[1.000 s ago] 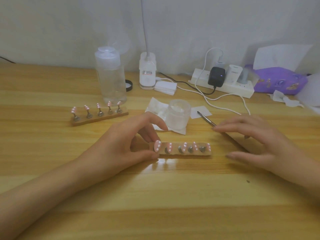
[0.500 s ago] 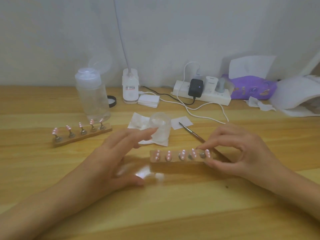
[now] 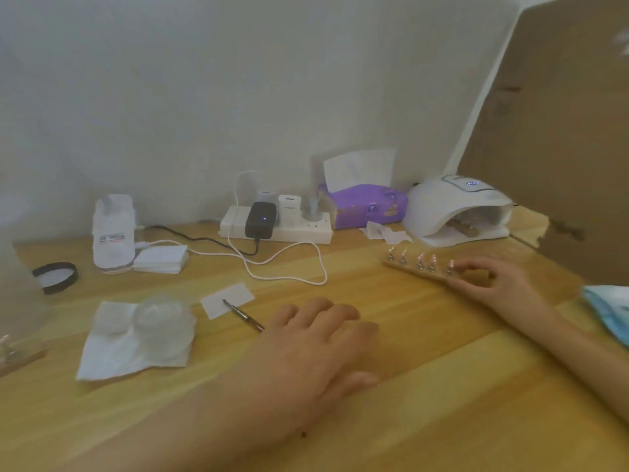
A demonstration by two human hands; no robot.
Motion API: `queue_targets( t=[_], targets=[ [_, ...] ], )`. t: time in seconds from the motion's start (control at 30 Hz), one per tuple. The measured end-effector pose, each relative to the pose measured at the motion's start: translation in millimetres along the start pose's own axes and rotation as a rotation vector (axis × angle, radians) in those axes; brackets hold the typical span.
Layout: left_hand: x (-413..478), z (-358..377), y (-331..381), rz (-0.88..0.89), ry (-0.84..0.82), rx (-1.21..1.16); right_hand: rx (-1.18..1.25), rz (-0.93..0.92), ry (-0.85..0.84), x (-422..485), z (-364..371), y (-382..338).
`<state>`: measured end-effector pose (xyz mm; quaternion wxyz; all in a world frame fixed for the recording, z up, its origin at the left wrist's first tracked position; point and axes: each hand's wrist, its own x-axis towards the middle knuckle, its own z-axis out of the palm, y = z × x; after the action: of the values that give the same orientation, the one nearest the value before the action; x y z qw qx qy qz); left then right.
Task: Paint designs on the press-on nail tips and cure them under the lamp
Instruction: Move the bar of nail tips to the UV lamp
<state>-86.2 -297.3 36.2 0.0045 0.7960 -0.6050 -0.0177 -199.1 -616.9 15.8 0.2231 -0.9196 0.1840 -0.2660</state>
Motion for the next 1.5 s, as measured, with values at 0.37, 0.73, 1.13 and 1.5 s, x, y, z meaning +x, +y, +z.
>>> queue_targets(
  t=[0.37,0.73,1.13,1.5],
  targets=[
    [114,30,18,-0.233,-0.144,0.073,0.039,0.072,-0.162,34,-11,33],
    [114,39,13,-0.156,-0.048,-0.026,-0.304,0.302,-0.073,68,3,65],
    [117,42,9,-0.125,-0.025,-0.059,-0.707,0.380,-0.127,18,-11,39],
    [116,44,8,-0.108,0.006,-0.066,-0.876,0.643,-0.166,54,-12,58]
  ],
)
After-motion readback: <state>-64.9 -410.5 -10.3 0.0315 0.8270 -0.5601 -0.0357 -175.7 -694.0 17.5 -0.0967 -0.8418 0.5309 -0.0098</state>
